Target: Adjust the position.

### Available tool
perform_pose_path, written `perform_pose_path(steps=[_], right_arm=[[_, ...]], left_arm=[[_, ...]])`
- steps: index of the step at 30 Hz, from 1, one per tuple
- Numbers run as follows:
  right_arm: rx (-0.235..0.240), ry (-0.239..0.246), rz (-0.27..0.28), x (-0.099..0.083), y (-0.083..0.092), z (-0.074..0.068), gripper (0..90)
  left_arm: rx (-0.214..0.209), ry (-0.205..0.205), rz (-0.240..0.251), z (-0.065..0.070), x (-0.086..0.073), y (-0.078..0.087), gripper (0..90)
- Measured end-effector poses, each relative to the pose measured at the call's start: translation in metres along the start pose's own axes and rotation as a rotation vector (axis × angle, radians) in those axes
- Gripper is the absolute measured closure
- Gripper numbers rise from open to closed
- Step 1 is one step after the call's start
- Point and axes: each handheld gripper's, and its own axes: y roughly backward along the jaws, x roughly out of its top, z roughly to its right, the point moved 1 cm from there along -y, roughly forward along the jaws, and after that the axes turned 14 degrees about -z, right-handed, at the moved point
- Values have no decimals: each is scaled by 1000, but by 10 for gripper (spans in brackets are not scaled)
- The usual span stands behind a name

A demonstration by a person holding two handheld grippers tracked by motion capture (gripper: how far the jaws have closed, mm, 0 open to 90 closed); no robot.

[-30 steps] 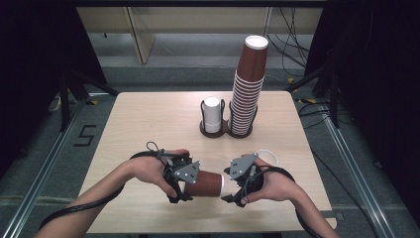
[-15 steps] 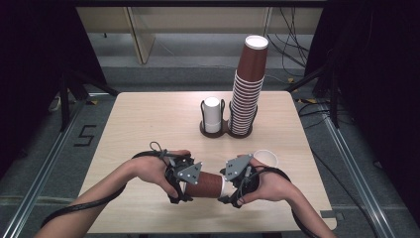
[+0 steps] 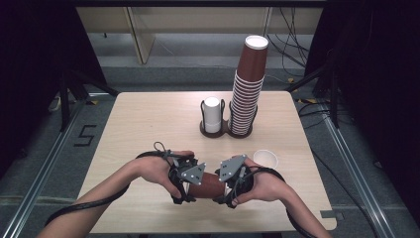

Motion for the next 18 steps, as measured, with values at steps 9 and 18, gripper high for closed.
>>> perform_pose_path(steps=[9,18], right_arm=[[2,41,25,7,-6,1,210],[7,5,8,5,-8,-1,218]], left_arm=[[-1,-4,0,0,3,-1,114],[-11,7,4,0,3,-4,112]])
